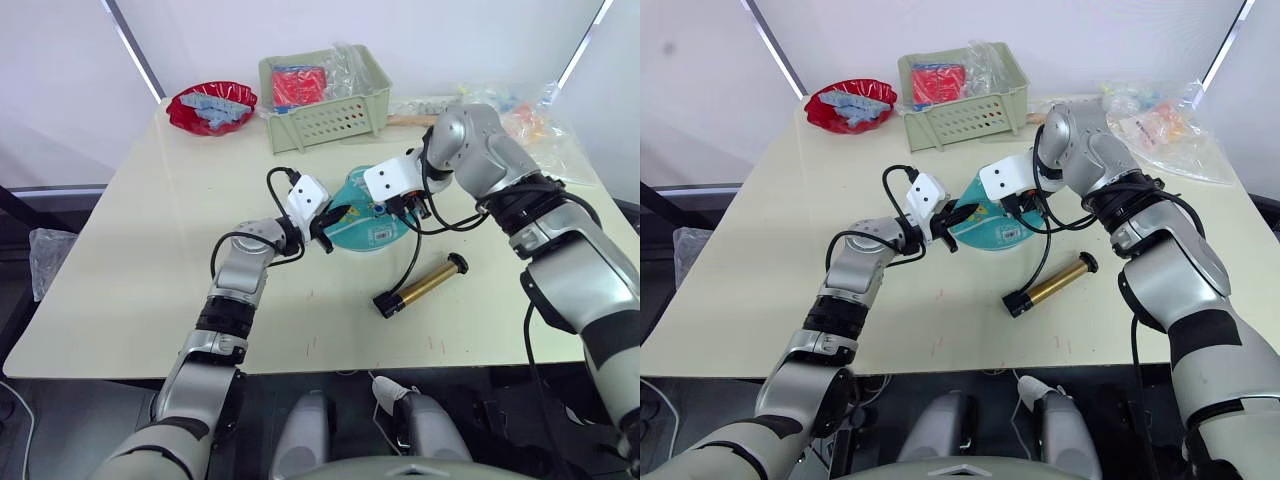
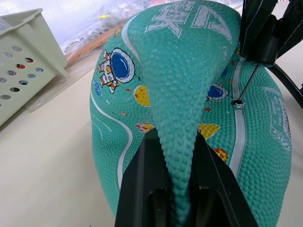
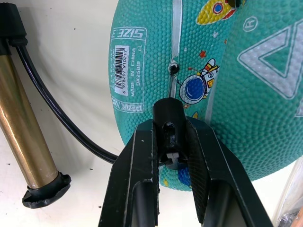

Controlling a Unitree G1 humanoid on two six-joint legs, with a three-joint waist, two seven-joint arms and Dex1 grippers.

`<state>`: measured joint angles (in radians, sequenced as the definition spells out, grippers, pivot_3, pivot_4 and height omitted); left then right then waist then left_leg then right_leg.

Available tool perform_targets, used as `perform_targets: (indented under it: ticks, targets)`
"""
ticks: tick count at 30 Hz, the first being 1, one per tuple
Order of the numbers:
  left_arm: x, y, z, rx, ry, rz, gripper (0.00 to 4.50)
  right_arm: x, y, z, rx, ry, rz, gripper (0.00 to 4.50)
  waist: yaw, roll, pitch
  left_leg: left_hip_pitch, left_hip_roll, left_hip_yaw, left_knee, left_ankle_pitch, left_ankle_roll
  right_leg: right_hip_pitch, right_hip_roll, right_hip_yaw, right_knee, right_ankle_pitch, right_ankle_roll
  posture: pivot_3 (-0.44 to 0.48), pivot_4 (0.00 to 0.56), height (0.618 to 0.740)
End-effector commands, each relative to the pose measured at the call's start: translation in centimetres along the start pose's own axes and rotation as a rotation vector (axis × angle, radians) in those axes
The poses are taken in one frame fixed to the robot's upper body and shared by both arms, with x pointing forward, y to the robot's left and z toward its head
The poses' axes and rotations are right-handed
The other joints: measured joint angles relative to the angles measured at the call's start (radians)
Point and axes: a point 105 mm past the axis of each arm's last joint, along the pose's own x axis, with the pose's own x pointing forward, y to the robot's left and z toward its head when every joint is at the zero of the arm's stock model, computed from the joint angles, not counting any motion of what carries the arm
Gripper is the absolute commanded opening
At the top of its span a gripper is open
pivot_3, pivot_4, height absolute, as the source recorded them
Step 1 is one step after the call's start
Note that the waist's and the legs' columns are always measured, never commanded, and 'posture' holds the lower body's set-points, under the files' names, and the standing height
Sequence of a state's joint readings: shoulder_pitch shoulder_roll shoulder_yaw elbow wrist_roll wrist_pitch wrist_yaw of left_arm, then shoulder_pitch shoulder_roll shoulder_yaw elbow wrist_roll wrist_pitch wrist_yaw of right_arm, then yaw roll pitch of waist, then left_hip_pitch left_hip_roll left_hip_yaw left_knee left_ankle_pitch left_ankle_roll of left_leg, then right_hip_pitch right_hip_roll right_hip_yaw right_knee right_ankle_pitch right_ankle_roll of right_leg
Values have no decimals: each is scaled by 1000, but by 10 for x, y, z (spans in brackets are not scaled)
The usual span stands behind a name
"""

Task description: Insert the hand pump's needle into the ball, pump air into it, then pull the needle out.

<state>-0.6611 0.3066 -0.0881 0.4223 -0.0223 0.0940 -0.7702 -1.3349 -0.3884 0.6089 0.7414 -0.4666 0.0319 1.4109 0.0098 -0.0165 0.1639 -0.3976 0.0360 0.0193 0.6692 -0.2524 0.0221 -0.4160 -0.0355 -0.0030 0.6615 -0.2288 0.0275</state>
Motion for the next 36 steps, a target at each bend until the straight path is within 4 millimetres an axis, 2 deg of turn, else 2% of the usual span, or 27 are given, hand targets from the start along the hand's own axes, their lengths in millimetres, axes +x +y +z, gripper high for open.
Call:
perform_targets:
  ticks: [1, 36]
  targets:
    - [12, -30, -13, -14, 44, -126, 10, -24, -18, 19, -65, -42, -97, 300, 1, 0, 0, 0, 0, 0, 0, 0, 0, 0, 0, 0, 0, 0, 0, 0, 150, 738]
    - [14, -29, -16, -19, 53, -118, 10, -35, -22, 18, -42, -44, -107, 300, 5, 0, 0, 0, 0, 0, 0, 0, 0, 0, 0, 0, 0, 0, 0, 0, 150, 738]
